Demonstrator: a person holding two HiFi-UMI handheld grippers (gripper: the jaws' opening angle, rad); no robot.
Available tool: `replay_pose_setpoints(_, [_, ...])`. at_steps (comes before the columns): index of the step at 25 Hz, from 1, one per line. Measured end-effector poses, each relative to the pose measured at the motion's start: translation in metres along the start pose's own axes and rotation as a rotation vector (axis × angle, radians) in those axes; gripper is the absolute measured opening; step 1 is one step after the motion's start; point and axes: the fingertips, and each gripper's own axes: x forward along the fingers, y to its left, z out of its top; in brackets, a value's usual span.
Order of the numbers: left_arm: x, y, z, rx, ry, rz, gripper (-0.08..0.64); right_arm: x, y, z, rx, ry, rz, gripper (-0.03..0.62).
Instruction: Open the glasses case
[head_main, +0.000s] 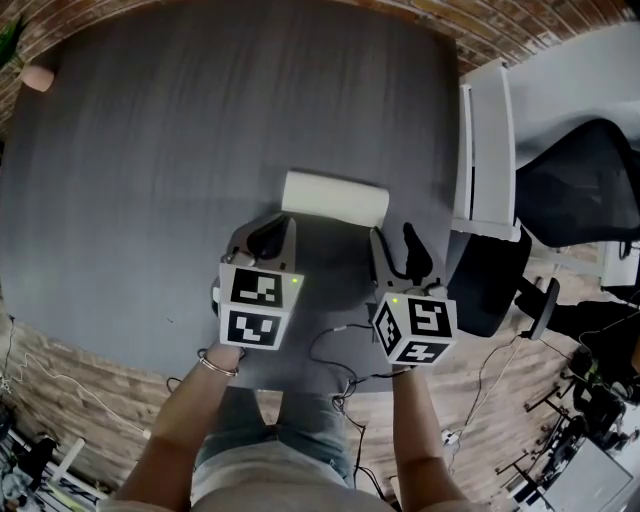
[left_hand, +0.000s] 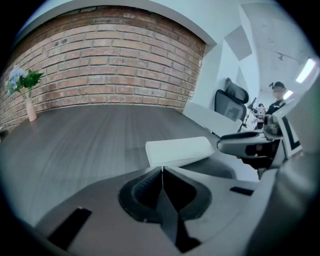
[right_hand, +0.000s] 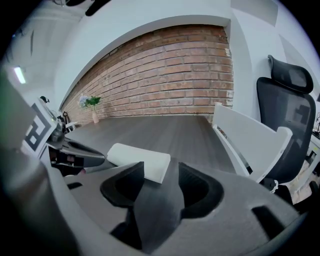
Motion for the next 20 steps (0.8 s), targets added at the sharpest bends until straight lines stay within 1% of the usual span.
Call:
replay_pose_setpoints(5, [0.004, 0.001, 0.002, 0.009, 0.018, 0.014, 0.011, 0.003, -0.001, -0.001, -0.012, 0.005, 0.013, 0.221])
replay_pose_setpoints(8, [0.009, 0.0, 0.001, 0.002, 0.038, 0.015, 0.011, 0.006, -0.002, -0.002, -0.02, 0.009, 0.02, 0.225])
replay_pose_setpoints(15, [0.014, 0.001, -0.001, -0.011, 0.063, 0.02, 0.011, 0.009, 0.0, -0.005, -0.036, 0.021, 0.049, 0.245])
replay_pose_setpoints(20, [0.015, 0.002, -0.001, -0.02, 0.063, 0.021, 0.009, 0.014, 0.005, -0.009, -0.072, 0.038, 0.064, 0.268])
